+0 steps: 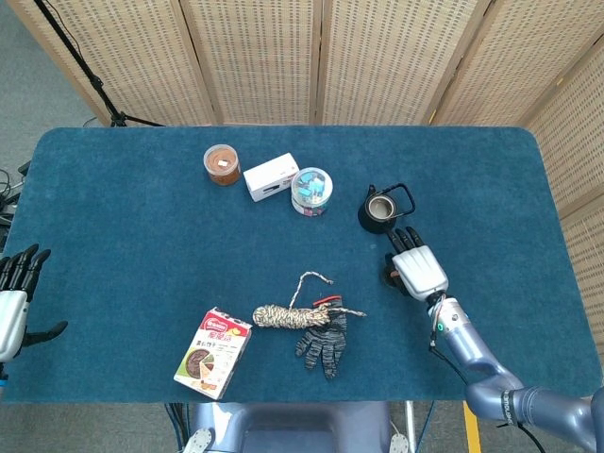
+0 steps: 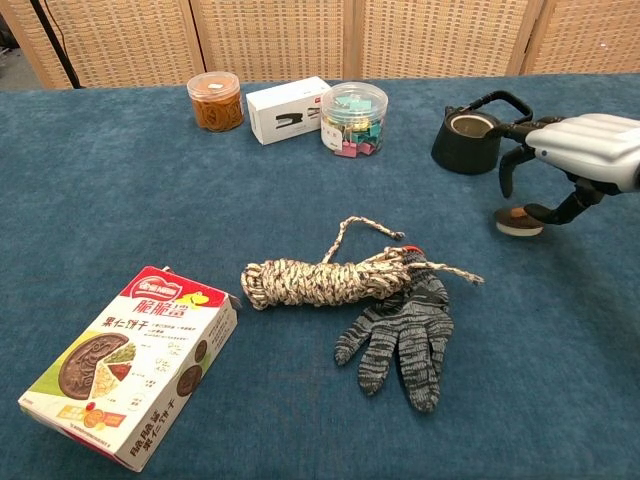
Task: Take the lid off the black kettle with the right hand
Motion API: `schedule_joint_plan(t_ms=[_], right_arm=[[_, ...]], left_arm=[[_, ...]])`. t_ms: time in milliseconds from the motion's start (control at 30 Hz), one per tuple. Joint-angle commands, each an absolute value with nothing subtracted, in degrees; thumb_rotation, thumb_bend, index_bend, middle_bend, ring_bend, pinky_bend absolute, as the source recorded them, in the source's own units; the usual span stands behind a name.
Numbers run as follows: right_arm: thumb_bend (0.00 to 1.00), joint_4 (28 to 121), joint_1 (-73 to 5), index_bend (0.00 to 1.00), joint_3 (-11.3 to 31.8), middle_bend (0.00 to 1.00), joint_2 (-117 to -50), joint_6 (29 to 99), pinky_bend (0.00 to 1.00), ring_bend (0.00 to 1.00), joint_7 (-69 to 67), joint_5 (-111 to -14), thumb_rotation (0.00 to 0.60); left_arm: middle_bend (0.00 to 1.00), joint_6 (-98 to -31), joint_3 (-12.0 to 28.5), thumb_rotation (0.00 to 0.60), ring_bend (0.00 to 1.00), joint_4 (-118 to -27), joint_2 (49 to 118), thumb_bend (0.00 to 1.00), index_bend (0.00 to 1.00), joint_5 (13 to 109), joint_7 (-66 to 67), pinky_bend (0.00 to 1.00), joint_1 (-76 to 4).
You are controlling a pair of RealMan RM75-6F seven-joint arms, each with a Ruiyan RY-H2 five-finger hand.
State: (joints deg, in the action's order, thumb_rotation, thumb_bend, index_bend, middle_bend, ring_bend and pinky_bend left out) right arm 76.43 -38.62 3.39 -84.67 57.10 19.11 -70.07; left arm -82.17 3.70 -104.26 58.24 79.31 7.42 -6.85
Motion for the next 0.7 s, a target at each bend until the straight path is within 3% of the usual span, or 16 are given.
schedule_joint_plan(t_ms=[33,167,367,433,500,567,700], right_arm=[[0.47,77.64,-38.05,0.25,3.46,0.0,-83.89,58.18,0.0,0.0,19.58,-71.03,0.6],[0.47,80.62,-36.46,0.18,3.13,0.0,-82.4,61.0,0.0,0.0,20.21,-72.6,0.6],[0.45,87.2,-31.58,0.17,1.94,0.0,-77.5,69.39,0.0,0.0,17.04,-77.86,0.6],[0.34,89.17,-29.29,0.14,0.7,0.0,-75.16,72.26,0.0,0.0,15.83,-79.82,0.6],[0.16,90.51,-26.9,0.05,-0.54,0.0,-72.99,75.28,0.0,0.0,14.59,-81.81,0.6],[0.07,90.79,-24.4,0.01,-1.79,0.0,-71.42,78.83,0.0,0.0,13.11,-84.09,0.6],[0.01,89.45,-19.73,0.0,-3.47,0.0,-69.43,85.28,0.0,0.0,9.01,-87.7,0.6]], left_arm=[[0.0,-82.1,3.66,0.6,0.0,-104.33,58.07,0.05,0.0,79.34,7.22,0.0,-6.82],[0.0,-82.21,3.44,0.6,0.0,-104.4,57.71,0.05,0.0,79.93,6.42,0.0,-6.65],[0.0,-82.07,3.16,0.6,0.0,-104.2,57.19,0.05,0.0,80.56,5.12,0.0,-6.5],[0.0,-82.08,3.04,0.6,0.0,-104.0,57.21,0.05,0.0,80.79,5.11,0.0,-6.47],[0.0,-82.01,2.82,0.6,0.0,-103.85,57.31,0.05,0.0,80.99,5.39,0.0,-6.41],[0.0,-82.28,2.65,0.6,0.0,-103.6,57.49,0.05,0.0,81.6,5.36,0.0,-6.32],[0.0,-82.98,2.05,0.6,0.0,-102.69,57.83,0.05,0.0,83.38,4.77,0.0,-6.0]])
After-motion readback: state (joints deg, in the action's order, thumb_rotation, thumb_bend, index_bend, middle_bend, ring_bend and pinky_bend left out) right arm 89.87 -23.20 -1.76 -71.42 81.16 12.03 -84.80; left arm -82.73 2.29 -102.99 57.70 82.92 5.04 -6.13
